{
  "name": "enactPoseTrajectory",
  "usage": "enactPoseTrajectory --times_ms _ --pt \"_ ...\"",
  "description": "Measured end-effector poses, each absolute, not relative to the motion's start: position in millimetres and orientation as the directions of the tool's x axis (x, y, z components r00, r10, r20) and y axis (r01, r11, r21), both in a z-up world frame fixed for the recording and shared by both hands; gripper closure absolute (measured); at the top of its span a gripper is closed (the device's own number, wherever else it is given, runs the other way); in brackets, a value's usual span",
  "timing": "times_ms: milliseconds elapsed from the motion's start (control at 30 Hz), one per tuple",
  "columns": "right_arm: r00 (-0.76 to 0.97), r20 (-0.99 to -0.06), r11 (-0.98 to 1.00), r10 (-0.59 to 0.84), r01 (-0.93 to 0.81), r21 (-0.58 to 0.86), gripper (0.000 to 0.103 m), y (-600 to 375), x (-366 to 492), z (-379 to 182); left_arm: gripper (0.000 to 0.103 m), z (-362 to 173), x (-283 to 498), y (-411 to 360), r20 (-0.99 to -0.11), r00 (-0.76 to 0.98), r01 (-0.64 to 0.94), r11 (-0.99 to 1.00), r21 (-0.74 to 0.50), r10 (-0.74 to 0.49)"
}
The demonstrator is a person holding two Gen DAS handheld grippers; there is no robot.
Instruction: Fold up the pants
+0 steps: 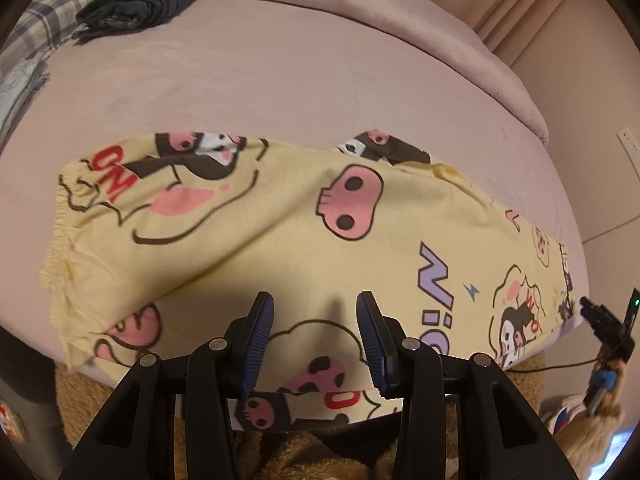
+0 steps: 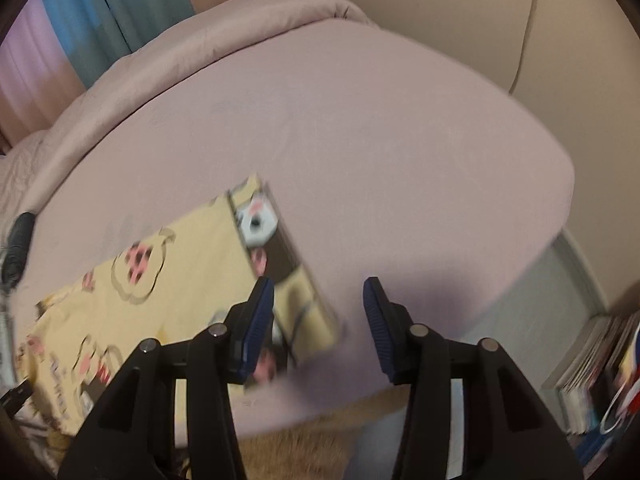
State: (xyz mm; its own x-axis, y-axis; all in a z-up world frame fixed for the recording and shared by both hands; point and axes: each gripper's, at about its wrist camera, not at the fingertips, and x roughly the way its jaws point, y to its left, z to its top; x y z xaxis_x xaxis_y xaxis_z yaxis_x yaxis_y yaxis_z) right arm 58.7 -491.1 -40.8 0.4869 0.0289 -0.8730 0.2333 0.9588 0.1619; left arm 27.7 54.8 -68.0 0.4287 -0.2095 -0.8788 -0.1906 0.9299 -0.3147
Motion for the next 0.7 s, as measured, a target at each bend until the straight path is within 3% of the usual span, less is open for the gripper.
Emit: enactPoseTrajectory --times_ms 133,267,500,700 --pt "0.450 -0.892 0.961 0.043 0.226 0.161 0.060 -482 55 -63 0.062 -68 24 51 -0.884 0.423 -0.186 0.937 -0.297 -0.196" --pt "0.452 -0.891 0.960 0.050 0.225 0.168 0.090 -479 64 -75 0.062 -66 19 54 -0.882 0.427 -0.196 0.932 -0.303 -0.197" --pt "0.522 -0.853 0.951 0.015 0.255 0.173 0.093 -478 56 -49 0.062 -66 11 63 -0.885 0.433 -0.229 0.928 -0.293 -0.172" --pt "0.462 -0.887 0.955 -0.022 0.274 0.118 0.090 -473 63 -70 0.062 -68 4 76 -0.892 0.430 -0.273 0.921 -0.277 -0.141"
